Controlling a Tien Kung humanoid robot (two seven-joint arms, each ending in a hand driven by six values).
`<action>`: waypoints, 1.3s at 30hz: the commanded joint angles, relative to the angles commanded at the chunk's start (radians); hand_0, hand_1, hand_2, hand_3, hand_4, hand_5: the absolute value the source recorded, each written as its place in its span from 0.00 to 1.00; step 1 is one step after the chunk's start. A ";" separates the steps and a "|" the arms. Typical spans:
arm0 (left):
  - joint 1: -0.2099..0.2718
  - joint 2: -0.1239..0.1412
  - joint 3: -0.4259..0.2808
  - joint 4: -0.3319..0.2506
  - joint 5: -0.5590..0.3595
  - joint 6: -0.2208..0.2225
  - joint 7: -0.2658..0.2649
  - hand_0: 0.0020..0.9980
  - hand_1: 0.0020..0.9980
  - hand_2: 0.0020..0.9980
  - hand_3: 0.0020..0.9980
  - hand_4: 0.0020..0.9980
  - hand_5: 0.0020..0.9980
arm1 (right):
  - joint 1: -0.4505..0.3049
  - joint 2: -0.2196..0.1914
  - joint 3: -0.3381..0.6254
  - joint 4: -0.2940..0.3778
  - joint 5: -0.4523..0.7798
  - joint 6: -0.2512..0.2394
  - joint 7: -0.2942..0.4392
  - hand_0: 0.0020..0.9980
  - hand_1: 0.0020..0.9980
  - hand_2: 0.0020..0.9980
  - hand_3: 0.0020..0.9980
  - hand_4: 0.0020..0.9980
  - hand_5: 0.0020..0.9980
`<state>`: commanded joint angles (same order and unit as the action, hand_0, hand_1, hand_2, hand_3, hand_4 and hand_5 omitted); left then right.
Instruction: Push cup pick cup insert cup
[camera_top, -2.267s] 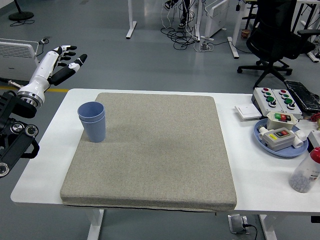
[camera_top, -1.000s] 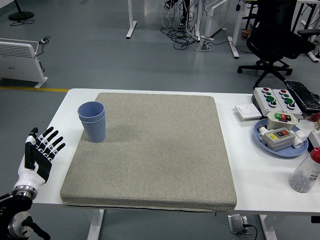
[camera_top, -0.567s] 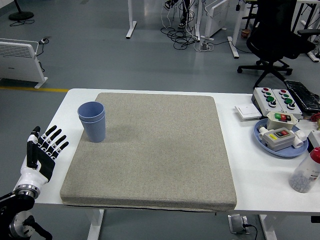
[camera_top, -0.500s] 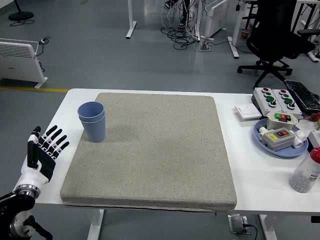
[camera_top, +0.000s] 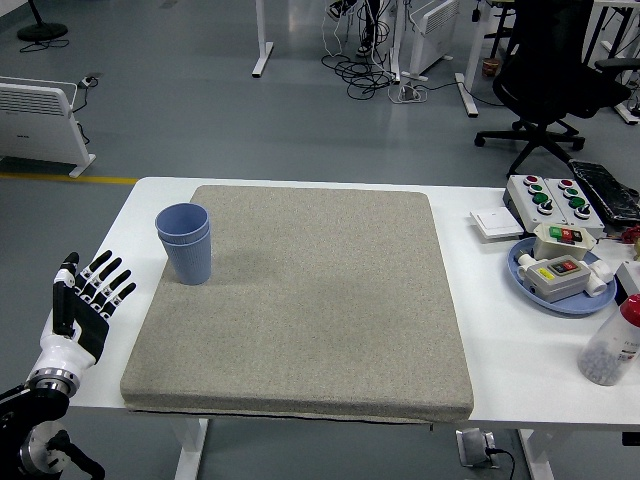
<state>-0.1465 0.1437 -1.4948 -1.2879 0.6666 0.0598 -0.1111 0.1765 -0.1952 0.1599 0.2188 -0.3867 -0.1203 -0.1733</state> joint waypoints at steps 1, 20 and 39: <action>0.000 0.000 0.000 0.001 0.000 0.000 0.000 0.75 0.80 0.82 0.77 0.62 1.00 | 0.000 0.000 0.000 0.000 0.000 0.000 0.000 0.73 0.67 0.71 0.60 0.16 0.39; 0.001 0.000 0.003 0.004 0.000 0.009 -0.016 0.75 0.80 0.82 0.77 0.61 1.00 | 0.004 0.000 0.004 -0.001 -0.004 0.001 0.001 0.73 0.67 0.70 0.60 0.16 0.39; 0.000 -0.001 -0.001 0.000 0.002 0.006 -0.012 0.75 0.80 0.82 0.77 0.61 1.00 | 0.009 0.001 0.006 0.000 -0.007 0.000 0.002 0.73 0.67 0.71 0.60 0.16 0.39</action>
<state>-0.1466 0.1430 -1.4956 -1.2882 0.6682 0.0660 -0.1233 0.1858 -0.1941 0.1655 0.2185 -0.3940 -0.1199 -0.1716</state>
